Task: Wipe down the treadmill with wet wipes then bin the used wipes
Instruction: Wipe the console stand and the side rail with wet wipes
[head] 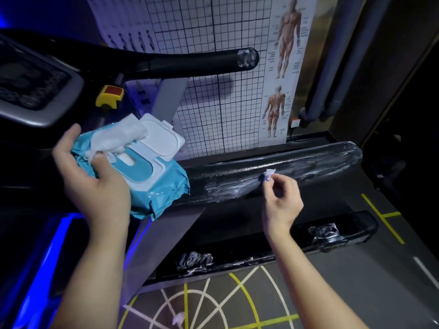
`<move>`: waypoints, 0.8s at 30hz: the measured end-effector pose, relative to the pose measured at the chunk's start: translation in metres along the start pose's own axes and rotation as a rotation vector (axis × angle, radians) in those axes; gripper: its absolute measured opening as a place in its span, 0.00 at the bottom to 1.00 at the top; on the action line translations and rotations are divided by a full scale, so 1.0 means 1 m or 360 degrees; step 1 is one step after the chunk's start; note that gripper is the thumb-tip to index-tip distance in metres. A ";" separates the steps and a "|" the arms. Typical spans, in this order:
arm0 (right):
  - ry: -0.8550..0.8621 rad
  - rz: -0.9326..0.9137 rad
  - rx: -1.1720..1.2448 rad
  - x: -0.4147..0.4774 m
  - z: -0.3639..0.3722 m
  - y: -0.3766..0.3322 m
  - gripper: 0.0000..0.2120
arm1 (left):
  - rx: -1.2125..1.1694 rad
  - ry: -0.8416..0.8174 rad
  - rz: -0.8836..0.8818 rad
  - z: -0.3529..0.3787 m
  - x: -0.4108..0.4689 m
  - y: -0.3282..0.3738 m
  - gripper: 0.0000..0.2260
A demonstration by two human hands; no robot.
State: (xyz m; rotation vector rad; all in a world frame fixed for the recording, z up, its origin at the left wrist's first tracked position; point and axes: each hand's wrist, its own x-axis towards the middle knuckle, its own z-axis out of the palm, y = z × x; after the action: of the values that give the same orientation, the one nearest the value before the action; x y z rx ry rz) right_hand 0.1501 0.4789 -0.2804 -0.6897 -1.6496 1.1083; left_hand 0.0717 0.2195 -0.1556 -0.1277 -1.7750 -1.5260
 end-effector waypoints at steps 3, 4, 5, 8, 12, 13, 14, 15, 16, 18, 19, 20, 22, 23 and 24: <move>-0.0079 -0.0037 0.0058 -0.027 0.016 -0.013 0.06 | -0.0014 -0.0026 0.0018 -0.008 0.001 -0.001 0.25; -0.0120 -0.0068 0.0072 -0.036 0.021 -0.017 0.07 | -0.0024 -0.0028 0.0017 -0.010 0.002 -0.001 0.25; -0.0171 -0.0094 0.0087 -0.045 0.025 -0.021 0.07 | -0.0033 -0.0026 0.0008 -0.011 0.003 -0.001 0.25; -0.0322 -0.0157 0.0111 -0.064 0.033 -0.023 0.07 | -0.0052 -0.0022 -0.0001 -0.015 0.005 -0.002 0.25; -0.0681 -0.0266 0.0140 -0.082 0.037 -0.026 0.05 | -0.0067 -0.0025 -0.0007 -0.019 0.004 0.001 0.25; -0.0711 -0.0242 0.0181 -0.085 0.036 -0.028 0.05 | -0.0070 -0.0024 -0.0010 -0.020 0.004 0.002 0.25; -0.0691 -0.0172 0.0253 -0.085 0.033 -0.030 0.04 | -0.0072 -0.0027 -0.0008 -0.022 0.004 0.003 0.25; -0.0634 -0.0081 0.0320 -0.081 0.028 -0.030 0.03 | -0.0070 -0.0028 -0.0004 -0.025 0.004 0.003 0.25; -0.0550 0.0001 0.0364 -0.075 0.022 -0.029 0.03 | -0.0066 -0.0028 0.0001 -0.028 0.006 0.001 0.25; -0.0321 0.0124 0.0364 -0.050 0.009 -0.021 0.03 | -0.0070 -0.0028 -0.0003 -0.036 0.011 -0.003 0.25; -0.0204 0.0178 0.0337 -0.035 0.004 -0.015 0.03 | -0.0064 -0.0027 -0.0010 -0.040 0.012 -0.005 0.25; -0.0113 0.0223 0.0290 -0.022 0.001 -0.011 0.03 | -0.0055 -0.0023 -0.0005 -0.044 0.013 -0.006 0.25; -0.0016 0.0271 0.0190 -0.006 0.004 -0.011 0.03 | -0.0044 -0.0006 0.0013 -0.052 0.013 -0.006 0.25; 0.0011 0.0266 0.0136 -0.005 0.008 -0.014 0.02 | -0.0041 0.0002 0.0008 -0.055 0.012 -0.006 0.25; 0.0034 0.0237 0.0088 -0.008 0.014 -0.020 0.02 | -0.0034 0.0007 0.0001 -0.059 0.012 -0.007 0.25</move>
State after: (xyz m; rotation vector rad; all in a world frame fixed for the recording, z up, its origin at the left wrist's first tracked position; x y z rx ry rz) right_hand 0.1414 0.4592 -0.2670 -0.7959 -1.5634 1.2434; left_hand 0.0883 0.1610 -0.1548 -0.1354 -1.7554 -1.5436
